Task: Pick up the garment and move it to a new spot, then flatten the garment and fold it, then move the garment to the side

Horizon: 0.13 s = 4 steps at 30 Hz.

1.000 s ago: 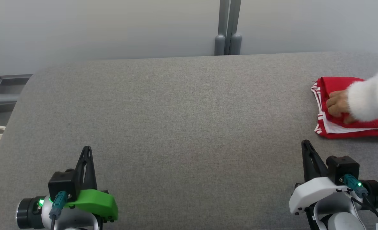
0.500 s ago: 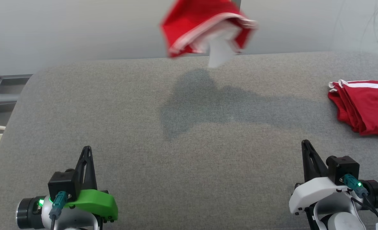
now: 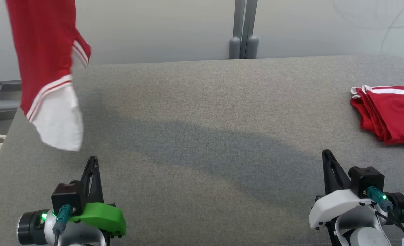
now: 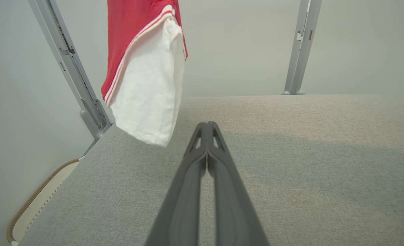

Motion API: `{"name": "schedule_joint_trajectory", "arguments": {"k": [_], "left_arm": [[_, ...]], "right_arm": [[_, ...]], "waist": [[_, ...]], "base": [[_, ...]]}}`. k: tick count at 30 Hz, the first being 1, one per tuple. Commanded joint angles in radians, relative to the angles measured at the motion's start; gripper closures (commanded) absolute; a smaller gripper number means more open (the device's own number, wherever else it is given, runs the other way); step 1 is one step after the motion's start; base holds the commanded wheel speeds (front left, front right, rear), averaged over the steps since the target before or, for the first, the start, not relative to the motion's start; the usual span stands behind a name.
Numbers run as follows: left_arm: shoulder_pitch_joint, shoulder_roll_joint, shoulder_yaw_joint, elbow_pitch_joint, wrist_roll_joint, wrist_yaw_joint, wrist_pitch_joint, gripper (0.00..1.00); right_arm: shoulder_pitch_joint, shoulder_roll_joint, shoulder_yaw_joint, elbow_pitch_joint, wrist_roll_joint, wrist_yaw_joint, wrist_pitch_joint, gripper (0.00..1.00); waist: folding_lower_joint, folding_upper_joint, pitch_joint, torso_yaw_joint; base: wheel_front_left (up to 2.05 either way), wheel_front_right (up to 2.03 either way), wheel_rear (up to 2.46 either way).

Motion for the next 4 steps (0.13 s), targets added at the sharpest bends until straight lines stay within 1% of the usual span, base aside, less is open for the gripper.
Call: {"name": "schedule_joint_trajectory", "arguments": {"k": [1, 4], "left_arm": [[-0.006, 0.001, 0.001, -0.007, 0.003, 0.001, -0.003, 1.0], [-0.006, 0.001, 0.001, -0.007, 0.003, 0.001, -0.003, 1.0]], "right_arm": [[-0.005, -0.001, 0.0, -0.009, -0.002, 0.0, -0.003, 1.0], [-0.005, -0.001, 0.0, -0.009, -0.002, 0.0, -0.003, 1.0]], "waist": [[0.0, 0.0, 0.0, 0.0], [0.0, 0.0, 0.0, 0.0]], "base": [[0.0, 0.0, 0.0], [0.0, 0.0, 0.0]]}}
